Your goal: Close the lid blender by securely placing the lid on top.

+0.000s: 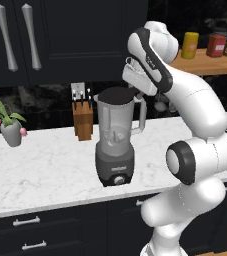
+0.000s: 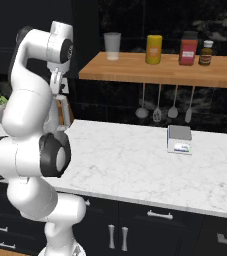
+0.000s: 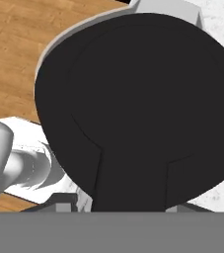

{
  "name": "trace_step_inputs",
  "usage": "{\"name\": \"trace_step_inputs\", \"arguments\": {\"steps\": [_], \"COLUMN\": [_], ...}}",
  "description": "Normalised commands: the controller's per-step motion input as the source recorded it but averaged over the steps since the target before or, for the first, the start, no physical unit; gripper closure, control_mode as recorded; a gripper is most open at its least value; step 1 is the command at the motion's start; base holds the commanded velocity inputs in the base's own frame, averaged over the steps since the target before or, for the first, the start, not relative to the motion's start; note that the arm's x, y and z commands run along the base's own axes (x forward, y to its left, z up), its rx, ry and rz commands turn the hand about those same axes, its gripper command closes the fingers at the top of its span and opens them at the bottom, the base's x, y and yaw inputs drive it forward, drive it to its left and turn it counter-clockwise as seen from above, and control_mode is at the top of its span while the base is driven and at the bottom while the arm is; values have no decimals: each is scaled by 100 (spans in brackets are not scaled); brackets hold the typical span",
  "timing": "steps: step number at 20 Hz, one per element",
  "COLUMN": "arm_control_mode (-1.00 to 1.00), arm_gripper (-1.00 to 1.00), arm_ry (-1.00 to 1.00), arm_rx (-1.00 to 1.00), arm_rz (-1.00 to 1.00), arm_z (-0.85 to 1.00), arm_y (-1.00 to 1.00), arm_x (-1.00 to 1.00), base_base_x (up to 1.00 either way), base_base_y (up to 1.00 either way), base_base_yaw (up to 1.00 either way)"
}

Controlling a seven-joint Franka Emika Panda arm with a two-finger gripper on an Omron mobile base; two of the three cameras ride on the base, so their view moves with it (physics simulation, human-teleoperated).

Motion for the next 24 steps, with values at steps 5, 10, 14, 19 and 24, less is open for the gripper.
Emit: {"name": "trace_step_inputs", "arguments": {"steps": [5,10,14,19,24], "arm_control_mode": [-100,-100,-100,-100,-100], "arm_gripper": [-100,-100,-100,-100,-100], "arm_ry": [-1,-2,0,0,-2], "arm_rx": [0,0,0,0,0], "arm_rz": [0,0,-4,-10,-12], "arm_z": [-11,-2,0,-2,-5], "arm_y": [5,0,0,0,0], "arm_x": [-19,-8,9,28,11], "base_base_x": [0,0,0,0,0], "base_base_y": [0,0,0,0,0], "base_base_yaw": [0,0,0,0,0]}}
